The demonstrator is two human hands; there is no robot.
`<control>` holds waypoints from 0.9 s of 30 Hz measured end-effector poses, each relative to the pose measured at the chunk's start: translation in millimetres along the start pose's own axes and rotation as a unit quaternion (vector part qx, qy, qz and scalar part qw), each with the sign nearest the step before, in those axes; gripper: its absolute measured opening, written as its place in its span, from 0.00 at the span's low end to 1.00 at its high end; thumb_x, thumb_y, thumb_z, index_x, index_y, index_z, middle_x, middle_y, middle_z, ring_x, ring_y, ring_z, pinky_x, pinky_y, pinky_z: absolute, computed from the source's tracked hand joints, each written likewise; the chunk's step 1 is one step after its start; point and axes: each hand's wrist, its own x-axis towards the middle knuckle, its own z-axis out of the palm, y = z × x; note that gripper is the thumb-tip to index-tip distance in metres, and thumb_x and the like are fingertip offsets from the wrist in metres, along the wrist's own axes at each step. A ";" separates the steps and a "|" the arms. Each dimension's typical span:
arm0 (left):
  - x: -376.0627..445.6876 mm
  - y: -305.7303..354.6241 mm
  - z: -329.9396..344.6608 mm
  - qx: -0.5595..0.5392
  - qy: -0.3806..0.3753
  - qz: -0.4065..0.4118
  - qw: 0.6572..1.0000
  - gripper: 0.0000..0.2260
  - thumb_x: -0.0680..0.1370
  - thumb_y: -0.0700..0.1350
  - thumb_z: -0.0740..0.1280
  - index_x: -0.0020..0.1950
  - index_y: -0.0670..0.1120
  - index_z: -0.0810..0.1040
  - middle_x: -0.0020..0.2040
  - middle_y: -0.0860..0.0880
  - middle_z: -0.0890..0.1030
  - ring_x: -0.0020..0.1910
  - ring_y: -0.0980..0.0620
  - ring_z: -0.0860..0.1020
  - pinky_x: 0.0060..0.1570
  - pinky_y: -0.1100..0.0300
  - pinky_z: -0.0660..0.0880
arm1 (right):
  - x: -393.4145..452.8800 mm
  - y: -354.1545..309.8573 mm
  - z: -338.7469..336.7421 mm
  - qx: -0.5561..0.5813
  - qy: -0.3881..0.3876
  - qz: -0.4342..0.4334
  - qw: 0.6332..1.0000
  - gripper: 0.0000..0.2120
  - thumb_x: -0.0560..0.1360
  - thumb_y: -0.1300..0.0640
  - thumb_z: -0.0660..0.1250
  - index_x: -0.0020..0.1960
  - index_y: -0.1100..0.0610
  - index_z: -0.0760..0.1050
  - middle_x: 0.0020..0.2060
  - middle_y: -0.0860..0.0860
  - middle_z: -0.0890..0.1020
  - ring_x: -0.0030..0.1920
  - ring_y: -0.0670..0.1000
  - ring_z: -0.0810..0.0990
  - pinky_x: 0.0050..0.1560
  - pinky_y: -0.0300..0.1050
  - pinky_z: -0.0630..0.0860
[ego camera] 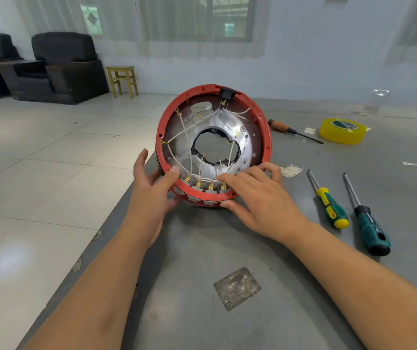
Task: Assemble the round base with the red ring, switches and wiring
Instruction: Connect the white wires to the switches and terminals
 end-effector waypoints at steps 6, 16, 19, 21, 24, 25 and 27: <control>-4.1 -7.7 7.2 -0.117 -0.033 -0.086 0.989 0.38 0.78 0.37 0.75 0.82 0.53 0.61 0.66 0.41 0.82 0.59 0.40 0.85 0.54 0.39 0.84 | 10.3 -24.1 -2.0 0.020 0.072 0.082 0.994 0.31 0.74 0.32 0.65 0.69 0.50 0.73 0.64 0.49 0.74 0.66 0.53 0.71 0.68 0.53 0.62; -9.9 -16.9 19.2 -0.120 -0.027 -0.077 0.989 0.28 0.77 0.38 0.76 0.75 0.46 0.70 0.63 0.42 0.84 0.59 0.42 0.86 0.57 0.39 0.83 | 23.0 -46.1 11.2 0.054 0.080 0.102 0.990 0.20 0.77 0.40 0.68 0.60 0.53 0.79 0.57 0.50 0.78 0.59 0.55 0.75 0.59 0.51 0.70; -8.8 -17.4 18.7 -0.106 -0.035 -0.074 0.991 0.25 0.78 0.38 0.76 0.73 0.45 0.72 0.62 0.42 0.85 0.57 0.41 0.86 0.55 0.42 0.84 | 23.2 -43.2 10.8 0.055 0.082 0.090 0.991 0.18 0.77 0.42 0.68 0.59 0.54 0.79 0.57 0.50 0.78 0.58 0.54 0.75 0.59 0.50 0.70; -8.2 -17.8 18.4 -0.102 -0.040 -0.071 0.991 0.23 0.78 0.38 0.75 0.71 0.45 0.74 0.61 0.42 0.86 0.57 0.41 0.86 0.52 0.45 0.85 | 23.7 -42.7 10.7 0.053 0.082 0.086 0.992 0.18 0.77 0.42 0.68 0.59 0.53 0.79 0.57 0.50 0.78 0.59 0.54 0.75 0.60 0.50 0.69; -7.7 -16.8 18.7 -0.093 -0.045 -0.067 0.992 0.23 0.78 0.38 0.75 0.72 0.46 0.75 0.61 0.43 0.86 0.57 0.41 0.86 0.50 0.47 0.85 | 23.7 -42.4 11.1 0.046 0.082 0.084 0.992 0.17 0.77 0.41 0.67 0.59 0.52 0.78 0.57 0.49 0.78 0.59 0.53 0.76 0.61 0.50 0.68; -7.6 -16.6 18.6 -0.091 -0.043 -0.066 0.993 0.23 0.78 0.38 0.75 0.72 0.46 0.75 0.61 0.43 0.86 0.57 0.41 0.86 0.50 0.47 0.85 | 23.5 -42.3 10.9 0.043 0.083 0.084 0.992 0.17 0.77 0.41 0.67 0.59 0.52 0.78 0.57 0.48 0.78 0.59 0.53 0.76 0.61 0.51 0.68; -8.0 -17.8 18.8 -0.093 -0.039 -0.068 0.993 0.24 0.78 0.39 0.75 0.72 0.46 0.74 0.62 0.43 0.86 0.57 0.41 0.86 0.52 0.45 0.85 | 23.4 -42.1 9.6 0.038 0.077 0.088 0.992 0.18 0.78 0.39 0.66 0.60 0.51 0.79 0.58 0.47 0.78 0.60 0.52 0.76 0.62 0.51 0.67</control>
